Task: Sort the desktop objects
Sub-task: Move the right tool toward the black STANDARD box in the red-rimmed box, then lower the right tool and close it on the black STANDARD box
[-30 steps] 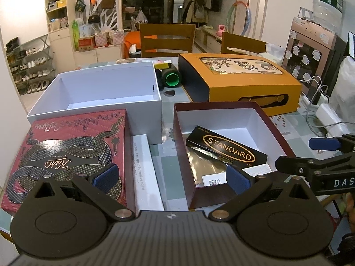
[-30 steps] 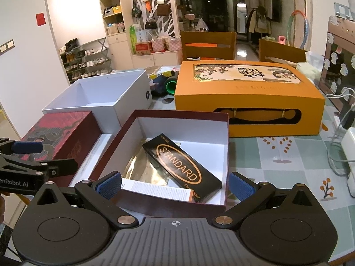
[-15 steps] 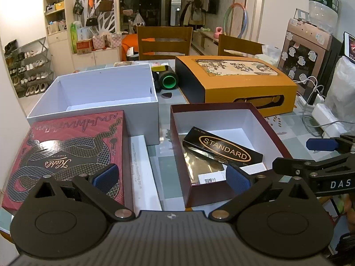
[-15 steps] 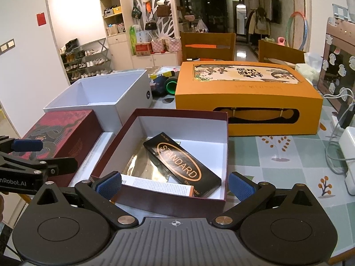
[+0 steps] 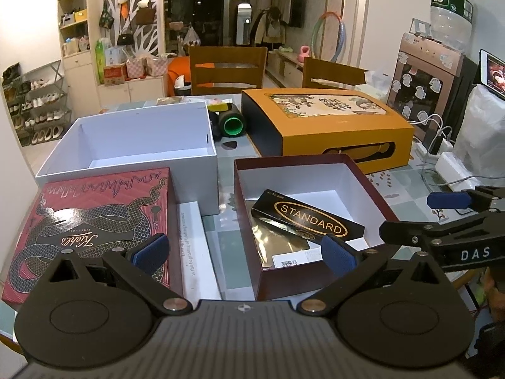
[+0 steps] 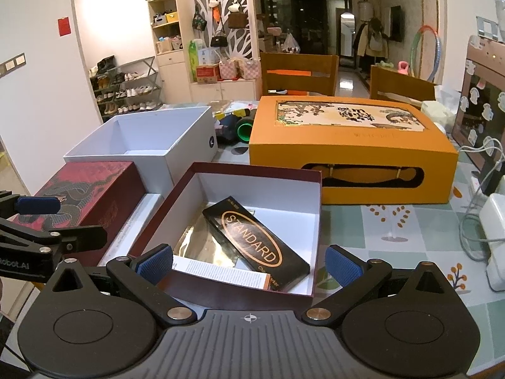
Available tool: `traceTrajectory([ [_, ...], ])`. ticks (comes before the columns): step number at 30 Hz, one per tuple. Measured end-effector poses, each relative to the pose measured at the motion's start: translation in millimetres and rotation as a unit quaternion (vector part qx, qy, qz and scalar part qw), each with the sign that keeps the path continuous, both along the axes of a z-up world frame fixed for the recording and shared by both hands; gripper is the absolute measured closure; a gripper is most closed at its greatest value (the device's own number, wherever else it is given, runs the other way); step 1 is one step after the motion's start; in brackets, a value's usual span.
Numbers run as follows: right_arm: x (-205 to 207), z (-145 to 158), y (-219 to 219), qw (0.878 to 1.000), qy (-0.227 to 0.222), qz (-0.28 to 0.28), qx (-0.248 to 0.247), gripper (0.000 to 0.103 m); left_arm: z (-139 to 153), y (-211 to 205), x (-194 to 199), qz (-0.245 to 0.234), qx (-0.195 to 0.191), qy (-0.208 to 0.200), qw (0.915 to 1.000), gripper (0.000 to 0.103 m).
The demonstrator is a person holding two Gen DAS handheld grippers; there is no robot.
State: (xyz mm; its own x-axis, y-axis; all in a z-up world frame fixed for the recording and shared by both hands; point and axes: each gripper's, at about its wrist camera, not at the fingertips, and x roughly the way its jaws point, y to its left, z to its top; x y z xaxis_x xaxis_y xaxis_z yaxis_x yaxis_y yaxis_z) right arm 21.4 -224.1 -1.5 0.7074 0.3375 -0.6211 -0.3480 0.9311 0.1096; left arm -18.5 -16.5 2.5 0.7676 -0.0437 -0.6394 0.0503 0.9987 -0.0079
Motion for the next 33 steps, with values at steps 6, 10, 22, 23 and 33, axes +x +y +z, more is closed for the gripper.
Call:
traceTrajectory([
  [6, 8.8, 4.1, -0.1, 1.000, 0.001, 0.022, -0.010, 0.000, 2.8, -0.8, -2.3, 0.011, -0.001, 0.000, 0.9999, 0.000],
  [10, 16.2, 7.6, 0.3, 0.999, -0.001, 0.035, -0.013, 0.000, 4.2, -1.4, -2.4, 0.022, -0.002, 0.001, 0.9998, 0.000],
  [22, 46.3, 5.4, 8.3, 0.995, 0.022, 0.089, -0.028, 0.000, 11.8, -1.8, 0.6, 0.053, 0.002, 0.011, 0.9985, 0.000],
  [23, 50.5, 4.3, 10.2, 0.994, 0.026, 0.097, -0.032, 0.000, 12.6, -1.2, 0.2, 0.055, 0.003, 0.011, 0.9984, 0.000],
  [33, 93.3, -10.4, 30.8, 0.981, 0.054, 0.172, -0.069, 0.001, 17.3, 3.9, -7.8, 0.085, 0.011, 0.011, 0.9963, 0.000],
])
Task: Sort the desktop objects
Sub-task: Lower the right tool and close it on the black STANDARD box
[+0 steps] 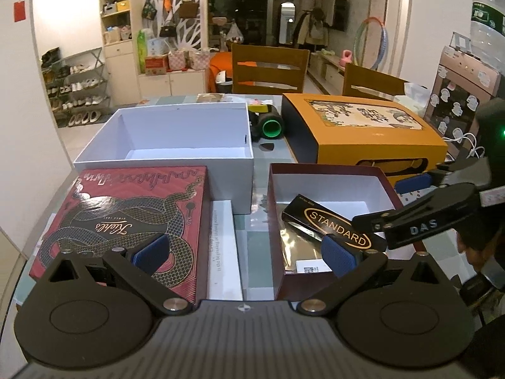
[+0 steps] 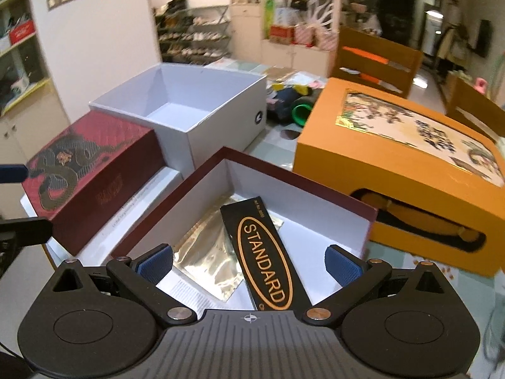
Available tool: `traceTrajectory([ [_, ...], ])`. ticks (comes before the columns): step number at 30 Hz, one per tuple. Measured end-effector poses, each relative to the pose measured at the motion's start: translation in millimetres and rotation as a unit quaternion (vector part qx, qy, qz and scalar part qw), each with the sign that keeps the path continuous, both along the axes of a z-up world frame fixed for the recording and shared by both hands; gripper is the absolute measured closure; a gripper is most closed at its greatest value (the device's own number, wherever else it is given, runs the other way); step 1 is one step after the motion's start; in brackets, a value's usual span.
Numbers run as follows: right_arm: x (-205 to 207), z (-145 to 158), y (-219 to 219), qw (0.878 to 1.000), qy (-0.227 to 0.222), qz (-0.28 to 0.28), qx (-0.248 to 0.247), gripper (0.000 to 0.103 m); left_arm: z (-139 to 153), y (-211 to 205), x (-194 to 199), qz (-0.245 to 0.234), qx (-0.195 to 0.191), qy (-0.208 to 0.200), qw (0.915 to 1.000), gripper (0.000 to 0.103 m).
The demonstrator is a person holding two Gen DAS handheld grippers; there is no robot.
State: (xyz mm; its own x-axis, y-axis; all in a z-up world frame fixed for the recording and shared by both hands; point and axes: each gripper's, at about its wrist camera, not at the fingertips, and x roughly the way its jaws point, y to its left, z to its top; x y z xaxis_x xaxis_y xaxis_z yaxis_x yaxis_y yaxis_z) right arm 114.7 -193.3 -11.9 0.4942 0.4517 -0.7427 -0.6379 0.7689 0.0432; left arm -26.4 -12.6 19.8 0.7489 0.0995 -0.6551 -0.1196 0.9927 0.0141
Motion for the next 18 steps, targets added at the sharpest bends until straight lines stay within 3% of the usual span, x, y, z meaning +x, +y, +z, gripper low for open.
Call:
traceTrajectory([
  [8, 31.7, -20.3, 27.0, 0.995, 0.044, 0.068, -0.055, 0.003, 2.0, 6.4, -4.8, 0.028, -0.009, 0.005, 0.9996, 0.000],
  [18, 61.4, -49.4, 53.3, 0.980, 0.072, 0.123, -0.136, 0.018, 7.2, 10.9, -17.6, 0.068, -0.006, 0.007, 0.9976, 0.000],
])
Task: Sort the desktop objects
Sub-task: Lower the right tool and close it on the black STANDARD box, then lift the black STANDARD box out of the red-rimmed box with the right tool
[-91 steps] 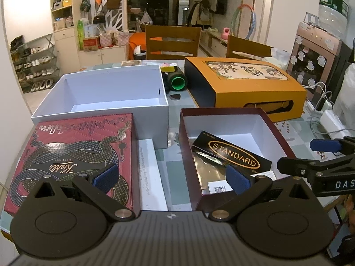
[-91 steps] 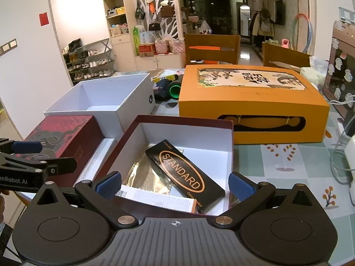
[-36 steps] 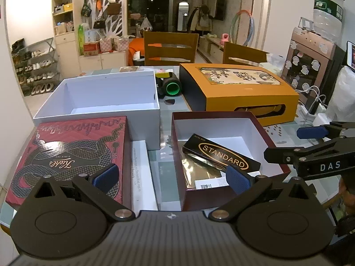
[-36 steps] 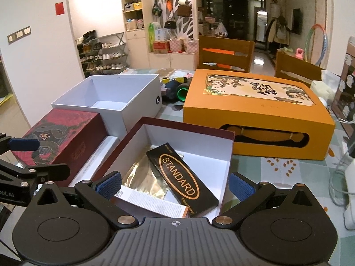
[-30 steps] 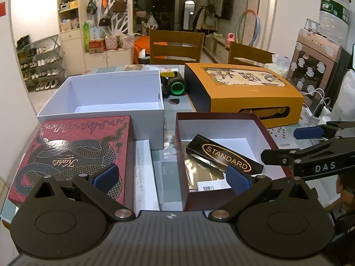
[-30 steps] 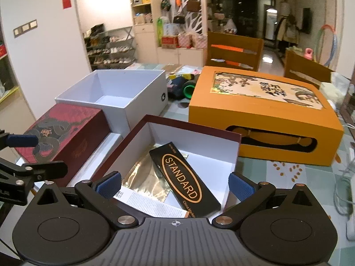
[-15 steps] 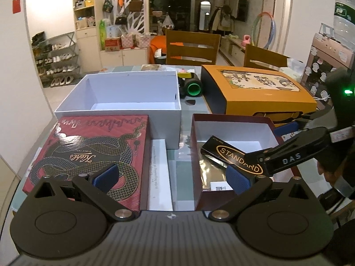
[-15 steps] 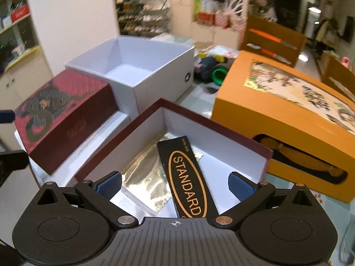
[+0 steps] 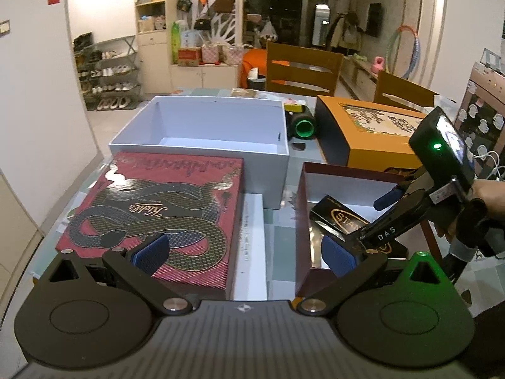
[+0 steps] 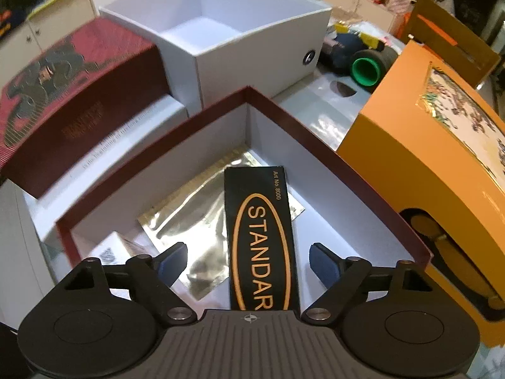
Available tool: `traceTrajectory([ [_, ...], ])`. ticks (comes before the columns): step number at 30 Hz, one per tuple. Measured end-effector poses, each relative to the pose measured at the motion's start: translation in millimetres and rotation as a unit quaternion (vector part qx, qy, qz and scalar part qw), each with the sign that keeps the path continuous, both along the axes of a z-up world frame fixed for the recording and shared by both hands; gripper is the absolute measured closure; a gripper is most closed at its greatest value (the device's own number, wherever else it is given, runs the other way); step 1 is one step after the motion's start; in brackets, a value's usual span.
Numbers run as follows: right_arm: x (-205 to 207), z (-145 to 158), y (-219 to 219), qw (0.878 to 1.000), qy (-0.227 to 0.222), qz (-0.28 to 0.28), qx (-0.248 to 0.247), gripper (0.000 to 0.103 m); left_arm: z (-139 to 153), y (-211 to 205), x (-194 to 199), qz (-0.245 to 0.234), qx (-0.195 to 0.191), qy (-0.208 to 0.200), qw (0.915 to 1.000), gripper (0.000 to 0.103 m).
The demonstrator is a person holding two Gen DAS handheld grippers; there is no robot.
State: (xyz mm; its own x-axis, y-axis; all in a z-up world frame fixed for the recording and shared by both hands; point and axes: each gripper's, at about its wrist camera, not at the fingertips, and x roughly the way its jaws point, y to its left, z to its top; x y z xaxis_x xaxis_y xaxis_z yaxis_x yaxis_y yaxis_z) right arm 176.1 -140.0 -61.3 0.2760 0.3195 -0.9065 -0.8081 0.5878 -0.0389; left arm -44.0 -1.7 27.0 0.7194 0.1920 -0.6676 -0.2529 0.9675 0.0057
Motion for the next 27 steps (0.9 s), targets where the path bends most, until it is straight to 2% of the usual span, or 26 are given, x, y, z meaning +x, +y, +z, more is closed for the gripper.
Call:
traceTrajectory([
  [3, 6.4, -8.2, 4.6, 1.000, 0.008, 0.014, -0.022, 0.020, 1.7, -0.8, -4.0, 0.005, 0.002, -0.002, 1.0000, 0.000],
  [9, 14.6, -23.4, 6.5, 0.998, 0.033, 0.027, -0.046, 0.035, 2.9, -1.8, -4.5, 0.008, 0.003, -0.007, 0.9999, 0.000],
  [13, 19.7, -30.3, 3.1, 0.998, 0.049, 0.020, -0.047, 0.040, 4.1, -3.7, -4.2, 0.006, 0.004, -0.006, 1.0000, 0.000],
  [15, 22.9, -29.3, -0.9, 0.998, 0.054, 0.014, -0.038, 0.045, 4.4, -4.4, -3.2, 0.005, 0.004, -0.005, 1.0000, 0.000],
  [22, 24.7, -16.9, -14.9, 0.998, 0.062, 0.008, -0.014, 0.045, -0.2, -6.1, 8.9, -0.004, -0.002, -0.002, 1.0000, 0.000],
  [27, 24.3, 8.3, -27.1, 0.998, 0.056, 0.006, 0.015, 0.045, -4.0, -7.7, 18.0, -0.013, -0.006, 0.000, 0.9999, 0.000],
])
